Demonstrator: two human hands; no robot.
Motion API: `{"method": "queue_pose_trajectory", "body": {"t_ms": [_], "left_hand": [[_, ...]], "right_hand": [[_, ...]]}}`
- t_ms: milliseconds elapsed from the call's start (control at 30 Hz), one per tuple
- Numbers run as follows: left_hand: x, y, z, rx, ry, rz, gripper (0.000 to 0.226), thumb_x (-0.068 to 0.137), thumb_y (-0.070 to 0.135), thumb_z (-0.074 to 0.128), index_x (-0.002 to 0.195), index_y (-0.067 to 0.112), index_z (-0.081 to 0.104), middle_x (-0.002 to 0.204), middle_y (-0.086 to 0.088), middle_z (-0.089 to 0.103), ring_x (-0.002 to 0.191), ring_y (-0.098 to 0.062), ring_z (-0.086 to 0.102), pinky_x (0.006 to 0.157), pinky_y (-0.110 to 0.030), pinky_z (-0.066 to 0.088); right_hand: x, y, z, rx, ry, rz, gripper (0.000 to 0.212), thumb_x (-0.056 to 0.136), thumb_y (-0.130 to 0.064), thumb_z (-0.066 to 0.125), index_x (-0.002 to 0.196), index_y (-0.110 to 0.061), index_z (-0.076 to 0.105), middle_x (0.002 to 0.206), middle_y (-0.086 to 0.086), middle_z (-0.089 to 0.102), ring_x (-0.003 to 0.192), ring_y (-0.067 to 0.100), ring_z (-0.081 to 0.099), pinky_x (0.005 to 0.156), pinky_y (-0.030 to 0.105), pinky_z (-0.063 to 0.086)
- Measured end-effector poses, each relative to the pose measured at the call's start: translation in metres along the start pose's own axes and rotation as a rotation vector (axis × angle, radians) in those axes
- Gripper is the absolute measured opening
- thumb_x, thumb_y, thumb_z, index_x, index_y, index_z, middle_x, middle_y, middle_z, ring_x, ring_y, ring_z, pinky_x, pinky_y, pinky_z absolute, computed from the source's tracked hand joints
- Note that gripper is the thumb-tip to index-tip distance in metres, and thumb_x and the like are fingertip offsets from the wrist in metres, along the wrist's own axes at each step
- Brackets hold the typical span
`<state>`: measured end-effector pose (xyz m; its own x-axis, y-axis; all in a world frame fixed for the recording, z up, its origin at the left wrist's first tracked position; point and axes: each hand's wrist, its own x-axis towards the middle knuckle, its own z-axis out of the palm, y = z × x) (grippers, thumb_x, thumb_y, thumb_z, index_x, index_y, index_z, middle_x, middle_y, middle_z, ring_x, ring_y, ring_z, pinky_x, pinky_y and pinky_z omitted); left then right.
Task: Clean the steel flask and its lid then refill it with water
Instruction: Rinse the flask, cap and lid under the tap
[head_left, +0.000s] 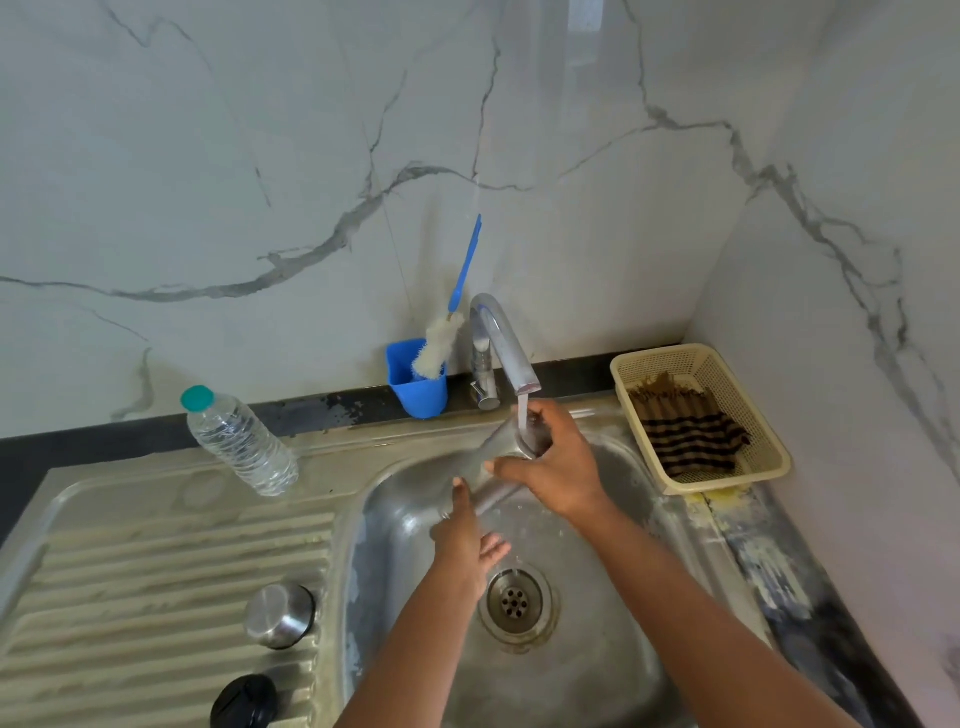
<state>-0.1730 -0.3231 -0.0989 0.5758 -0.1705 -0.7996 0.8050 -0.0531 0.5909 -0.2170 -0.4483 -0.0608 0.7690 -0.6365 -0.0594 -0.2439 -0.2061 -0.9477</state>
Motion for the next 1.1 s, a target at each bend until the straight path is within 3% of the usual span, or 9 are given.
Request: {"method": "queue_pose_trajectory", "body": {"t_ms": [67, 133, 267, 400, 567, 733, 833, 1000, 1100], "left_hand": [[-0.001, -0.002, -0.002, 0.177, 0.104, 0.154, 0.052, 0.098, 0.020, 0.056, 0.144, 0.016, 0.034, 0.148, -0.013, 0.040, 0.119, -0.026, 0.050, 0.087, -0.038, 0.046], [-0.005, 0.000, 0.000, 0.258, -0.035, 0.378, 0.064, 0.091, -0.002, 0.057, 0.147, 0.021, 0.035, 0.147, -0.002, 0.041, 0.123, -0.018, 0.046, 0.097, -0.034, 0.043], [-0.011, 0.016, 0.017, 0.362, -0.392, 0.594, 0.086, 0.069, -0.010, 0.078, 0.138, 0.025, 0.039, 0.127, 0.003, 0.060, 0.117, -0.013, 0.060, 0.097, -0.041, 0.053], [-0.009, 0.030, 0.028, 0.483, -0.329, 0.776, 0.071, 0.067, 0.000, 0.083, 0.124, 0.028, 0.051, 0.110, 0.009, 0.070, 0.101, -0.005, 0.068, 0.080, -0.024, 0.057], [-0.009, 0.055, 0.027, 0.434, -0.513, 0.584, 0.062, 0.071, 0.000, 0.081, 0.119, 0.028, 0.056, 0.111, 0.002, 0.071, 0.105, -0.015, 0.067, 0.084, -0.031, 0.056], [0.001, 0.047, 0.025, 0.197, -0.569, 0.409, 0.067, 0.076, 0.008, 0.077, 0.134, 0.025, 0.049, 0.123, -0.008, 0.067, 0.113, -0.028, 0.065, 0.093, -0.050, 0.055], [-0.001, 0.042, 0.028, 0.169, -0.544, 0.401, 0.075, 0.069, 0.014, 0.085, 0.135, 0.019, 0.050, 0.120, -0.009, 0.069, 0.109, -0.026, 0.067, 0.087, -0.041, 0.058], [-0.013, 0.039, 0.061, 0.019, -0.189, 0.549, 0.062, 0.070, 0.012, 0.088, 0.119, 0.022, 0.050, 0.108, -0.003, 0.065, 0.095, -0.020, 0.067, 0.076, -0.031, 0.056], [-0.010, 0.047, 0.061, 0.133, -0.250, 0.663, 0.055, 0.067, 0.008, 0.088, 0.108, 0.026, 0.055, 0.103, -0.005, 0.067, 0.088, -0.021, 0.068, 0.072, -0.031, 0.058]], "right_hand": [[0.006, -0.002, 0.003, -0.146, -0.007, -0.022, 0.072, 0.050, -0.044, 0.089, 0.115, -0.037, 0.056, 0.104, -0.014, 0.059, 0.096, 0.009, 0.058, 0.080, 0.031, 0.052], [0.012, -0.003, 0.004, -0.256, -0.031, -0.058, 0.077, 0.046, -0.054, 0.083, 0.117, -0.039, 0.057, 0.105, -0.013, 0.060, 0.102, 0.015, 0.055, 0.084, 0.036, 0.053], [0.016, -0.012, 0.004, -0.112, -0.051, -0.038, 0.066, 0.052, -0.036, 0.088, 0.113, -0.035, 0.063, 0.106, -0.005, 0.064, 0.099, 0.014, 0.061, 0.087, 0.039, 0.055], [0.007, -0.017, -0.001, 0.373, -0.104, 0.081, 0.055, 0.067, -0.018, 0.088, 0.115, -0.026, 0.063, 0.110, 0.002, 0.068, 0.107, 0.022, 0.065, 0.093, 0.043, 0.056], [-0.003, 0.001, -0.022, 0.742, -0.301, 0.157, 0.055, 0.085, -0.031, 0.067, 0.137, -0.026, 0.050, 0.130, 0.005, 0.064, 0.120, 0.025, 0.061, 0.099, 0.043, 0.051], [-0.014, 0.031, -0.033, 0.325, -0.438, 0.153, 0.088, 0.068, -0.033, 0.085, 0.141, -0.041, 0.039, 0.133, -0.003, 0.058, 0.116, 0.018, 0.062, 0.098, 0.042, 0.052], [-0.022, 0.036, -0.035, 0.112, -0.457, 0.196, 0.100, 0.065, -0.017, 0.088, 0.143, -0.043, 0.031, 0.124, -0.005, 0.059, 0.108, 0.015, 0.063, 0.092, 0.043, 0.056], [-0.046, 0.039, 0.008, -0.594, 0.005, 0.056, 0.100, 0.072, -0.037, 0.075, 0.151, -0.032, 0.013, 0.137, -0.004, 0.049, 0.118, 0.020, 0.055, 0.097, 0.043, 0.047], [-0.045, 0.043, 0.006, -0.182, -0.106, 0.157, 0.091, 0.070, -0.037, 0.080, 0.143, -0.035, 0.026, 0.125, -0.007, 0.059, 0.105, 0.015, 0.063, 0.089, 0.042, 0.055]]}}
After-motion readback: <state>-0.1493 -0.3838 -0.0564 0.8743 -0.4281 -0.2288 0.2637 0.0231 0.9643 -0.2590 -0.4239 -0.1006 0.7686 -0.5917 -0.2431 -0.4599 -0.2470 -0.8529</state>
